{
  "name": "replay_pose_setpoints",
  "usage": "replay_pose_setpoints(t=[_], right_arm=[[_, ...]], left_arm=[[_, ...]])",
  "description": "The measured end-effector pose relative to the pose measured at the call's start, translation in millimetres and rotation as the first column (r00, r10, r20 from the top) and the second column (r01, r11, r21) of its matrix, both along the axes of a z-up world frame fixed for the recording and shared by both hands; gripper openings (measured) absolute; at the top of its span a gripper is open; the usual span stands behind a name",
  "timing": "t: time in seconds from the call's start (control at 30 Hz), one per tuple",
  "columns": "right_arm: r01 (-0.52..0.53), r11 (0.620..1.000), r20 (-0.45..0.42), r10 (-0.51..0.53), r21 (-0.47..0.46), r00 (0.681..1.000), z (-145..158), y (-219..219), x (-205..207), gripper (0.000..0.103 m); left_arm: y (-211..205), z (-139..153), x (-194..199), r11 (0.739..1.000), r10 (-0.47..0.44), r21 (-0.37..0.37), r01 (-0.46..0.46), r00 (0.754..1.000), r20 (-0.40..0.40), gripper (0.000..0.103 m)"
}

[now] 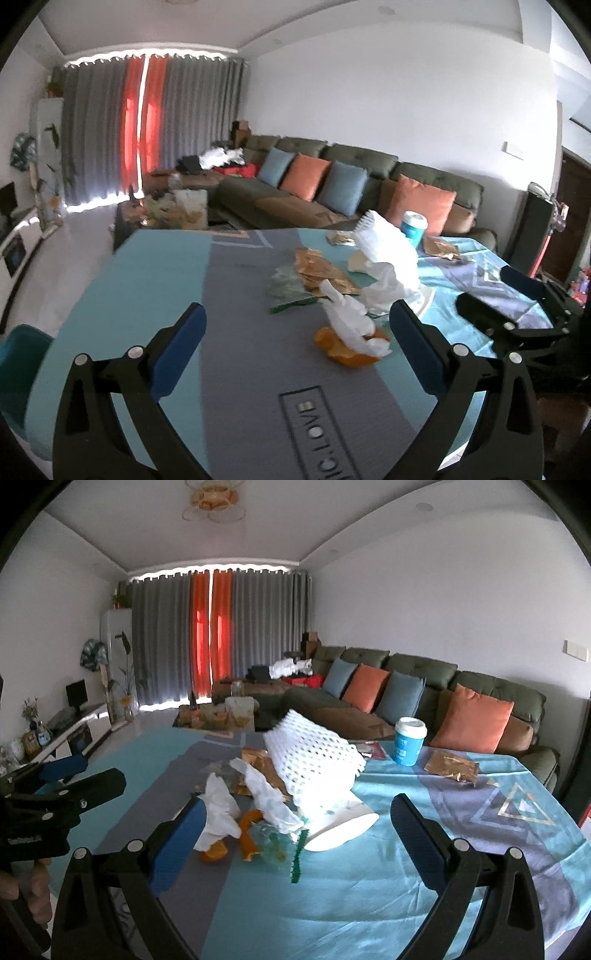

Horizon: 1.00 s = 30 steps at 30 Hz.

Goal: Collect trash
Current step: 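Grasp a white tissue with the left tool while the right tool grasps another tissue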

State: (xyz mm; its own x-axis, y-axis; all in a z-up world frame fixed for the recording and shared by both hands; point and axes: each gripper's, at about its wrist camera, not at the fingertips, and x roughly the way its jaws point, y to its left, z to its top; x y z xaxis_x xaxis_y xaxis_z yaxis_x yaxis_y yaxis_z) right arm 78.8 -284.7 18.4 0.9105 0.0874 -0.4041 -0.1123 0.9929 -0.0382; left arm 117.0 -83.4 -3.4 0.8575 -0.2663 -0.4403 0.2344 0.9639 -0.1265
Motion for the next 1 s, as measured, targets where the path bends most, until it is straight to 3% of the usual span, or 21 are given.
replay_pose_setpoints(t=[0.13, 0.37, 0.7, 1.0], right_arm=[[-0.004, 1.0, -0.027, 0.003, -0.024, 1.0, -4, -4, 13, 0.092], [-0.046, 0.998, -0.067, 0.049, 0.048, 0.997, -1, -18, 33, 0.087], [-0.12, 0.99, -0.123, 0.128, 0.068, 0.984, -6, -12, 63, 0.074], [-0.203, 0.976, -0.179, 0.215, 0.082, 0.96, -13, 5, 79, 0.06]], left_arm=[[-9, -9, 25, 0.999, -0.044, -0.031, 0.042, 0.997, -0.062, 0.098], [-28, -38, 78, 0.995, -0.093, -0.05, 0.085, 0.976, -0.197, 0.098], [-40, -57, 110, 0.989, -0.142, -0.065, 0.13, 0.959, -0.244, 0.098], [-45, -65, 120, 0.983, -0.185, -0.074, 0.171, 0.945, -0.271, 0.066]])
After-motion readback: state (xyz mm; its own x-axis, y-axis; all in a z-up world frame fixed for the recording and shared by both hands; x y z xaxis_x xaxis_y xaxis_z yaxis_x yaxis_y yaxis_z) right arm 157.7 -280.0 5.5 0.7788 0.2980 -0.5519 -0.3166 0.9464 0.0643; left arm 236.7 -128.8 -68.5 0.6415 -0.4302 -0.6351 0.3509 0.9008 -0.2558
